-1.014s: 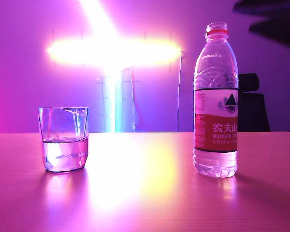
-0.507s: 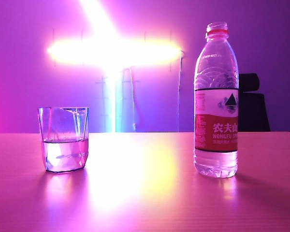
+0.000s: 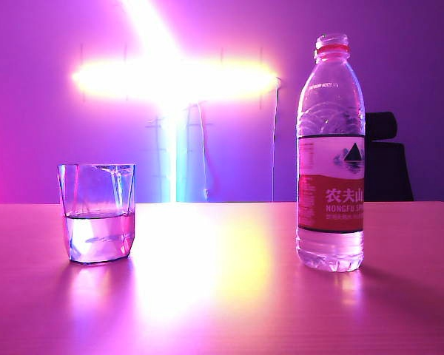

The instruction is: Pick up the mineral water bottle on the table and pour water into the mug until it's half full.

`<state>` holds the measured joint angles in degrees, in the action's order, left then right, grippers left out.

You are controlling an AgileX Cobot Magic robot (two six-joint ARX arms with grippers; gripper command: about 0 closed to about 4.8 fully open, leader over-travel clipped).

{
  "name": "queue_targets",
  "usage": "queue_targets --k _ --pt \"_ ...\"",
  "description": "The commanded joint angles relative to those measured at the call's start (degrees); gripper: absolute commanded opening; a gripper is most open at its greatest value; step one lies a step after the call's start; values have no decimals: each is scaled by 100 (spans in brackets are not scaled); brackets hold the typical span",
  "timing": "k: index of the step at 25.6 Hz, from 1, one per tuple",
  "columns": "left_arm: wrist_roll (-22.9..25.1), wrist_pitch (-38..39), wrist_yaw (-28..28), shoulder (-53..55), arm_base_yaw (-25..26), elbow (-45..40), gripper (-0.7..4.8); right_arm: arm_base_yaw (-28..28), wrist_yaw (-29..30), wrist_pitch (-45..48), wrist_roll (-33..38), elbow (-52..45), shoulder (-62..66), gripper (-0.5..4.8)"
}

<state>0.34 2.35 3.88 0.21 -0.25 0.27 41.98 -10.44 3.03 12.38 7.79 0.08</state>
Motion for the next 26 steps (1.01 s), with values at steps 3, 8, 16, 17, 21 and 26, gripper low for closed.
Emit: queue_targets --k 3,8,16,17,21,26 --pt "-15 -70 -7 13 -7 24 -2 -118 -11 76 -258 26 -9 -9" --pt "-15 -72 -7 13 -7 24 -2 -1008 203 -15 -258 -39 -9 -9" --pt "-15 -70 -7 13 -9 24 -2 -2942 697 634 -772 -778 -9 -8" --pt "-15 -70 -4 13 -9 24 -2 -3097 704 562 -841 -778 -9 -9" --pt "-15 -72 -9 13 -9 24 -2 -3523 804 621 -1344 -778 -9 -9" --pt "-15 -72 -7 13 -9 24 -2 -3587 800 584 -1453 -776 -9 -8"
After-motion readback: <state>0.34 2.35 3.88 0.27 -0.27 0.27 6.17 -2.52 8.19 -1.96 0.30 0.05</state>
